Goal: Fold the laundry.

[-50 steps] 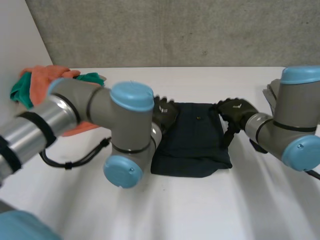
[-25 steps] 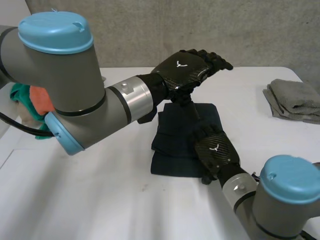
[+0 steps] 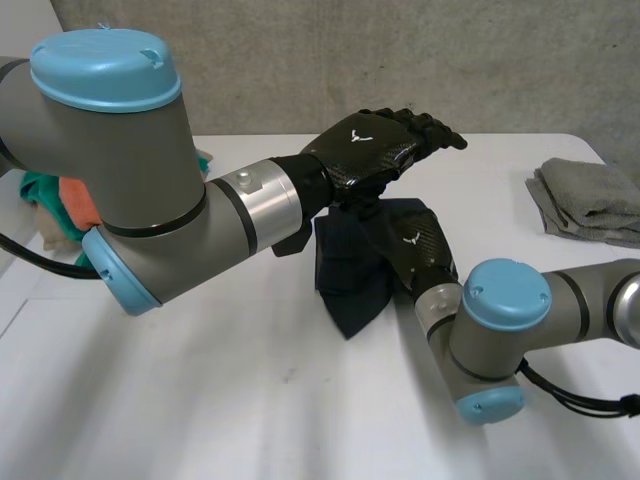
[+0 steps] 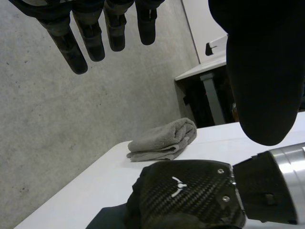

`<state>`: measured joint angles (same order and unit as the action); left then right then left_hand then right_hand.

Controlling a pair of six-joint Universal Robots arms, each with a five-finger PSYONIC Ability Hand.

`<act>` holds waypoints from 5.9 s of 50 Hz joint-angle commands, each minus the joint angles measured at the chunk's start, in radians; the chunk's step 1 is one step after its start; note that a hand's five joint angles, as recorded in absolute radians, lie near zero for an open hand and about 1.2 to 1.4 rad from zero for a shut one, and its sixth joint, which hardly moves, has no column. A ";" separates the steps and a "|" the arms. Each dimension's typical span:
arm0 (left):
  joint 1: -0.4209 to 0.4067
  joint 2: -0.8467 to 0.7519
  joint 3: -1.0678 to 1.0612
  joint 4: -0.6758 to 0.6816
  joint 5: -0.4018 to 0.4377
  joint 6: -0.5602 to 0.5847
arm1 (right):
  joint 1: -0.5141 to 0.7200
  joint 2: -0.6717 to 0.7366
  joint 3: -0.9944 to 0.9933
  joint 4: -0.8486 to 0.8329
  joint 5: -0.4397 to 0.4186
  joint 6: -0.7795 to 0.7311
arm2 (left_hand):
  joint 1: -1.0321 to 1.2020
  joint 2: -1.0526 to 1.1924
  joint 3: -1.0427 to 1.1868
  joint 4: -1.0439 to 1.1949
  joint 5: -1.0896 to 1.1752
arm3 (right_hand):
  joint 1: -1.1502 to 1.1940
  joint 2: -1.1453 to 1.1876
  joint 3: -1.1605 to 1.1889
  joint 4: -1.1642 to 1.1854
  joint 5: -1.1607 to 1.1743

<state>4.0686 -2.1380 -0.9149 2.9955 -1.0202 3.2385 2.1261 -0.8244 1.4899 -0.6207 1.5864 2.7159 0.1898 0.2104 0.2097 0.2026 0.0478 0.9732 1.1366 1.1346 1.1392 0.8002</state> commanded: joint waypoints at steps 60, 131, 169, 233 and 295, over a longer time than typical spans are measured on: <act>-0.036 0.078 -0.045 0.092 -0.086 -0.014 | -0.891 0.162 -0.494 0.044 -0.424 0.348 | 0.018 -0.003 -0.002 0.005 -0.015 | -0.799 -0.962 -0.960 -0.965 -0.800; 0.612 -0.652 0.452 0.221 -0.337 0.514 | -0.296 -0.435 0.398 0.070 -0.243 -0.208 | 1.206 1.186 1.186 1.194 1.174 | -0.799 -0.962 -0.960 -0.965 -0.800; -0.198 -0.324 0.062 0.183 -0.701 -0.009 | -0.331 -0.541 0.354 0.150 -0.077 -0.099 | 0.245 0.224 0.225 0.232 0.213 | -0.799 -0.962 -0.960 -0.965 -0.800; 0.205 -0.259 0.018 0.267 -0.582 0.400 | -0.143 -0.485 0.225 0.318 -0.085 -0.013 | 1.207 1.186 1.187 1.194 1.174 | 0.423 0.260 0.262 0.257 0.422; 0.108 0.377 -0.426 0.227 -0.667 -0.088 | -0.210 -0.297 0.182 0.460 -0.172 0.199 | 1.207 1.186 1.187 1.194 1.174 | -0.369 -0.532 -0.530 -0.535 -0.370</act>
<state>4.1991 -1.7562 -1.3671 3.2226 -1.6859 3.1511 1.9031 -1.2405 1.6278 0.0684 1.4564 2.8039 1.1635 1.1965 1.1916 1.2013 0.9779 0.5089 0.5053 0.5071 0.5116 0.3386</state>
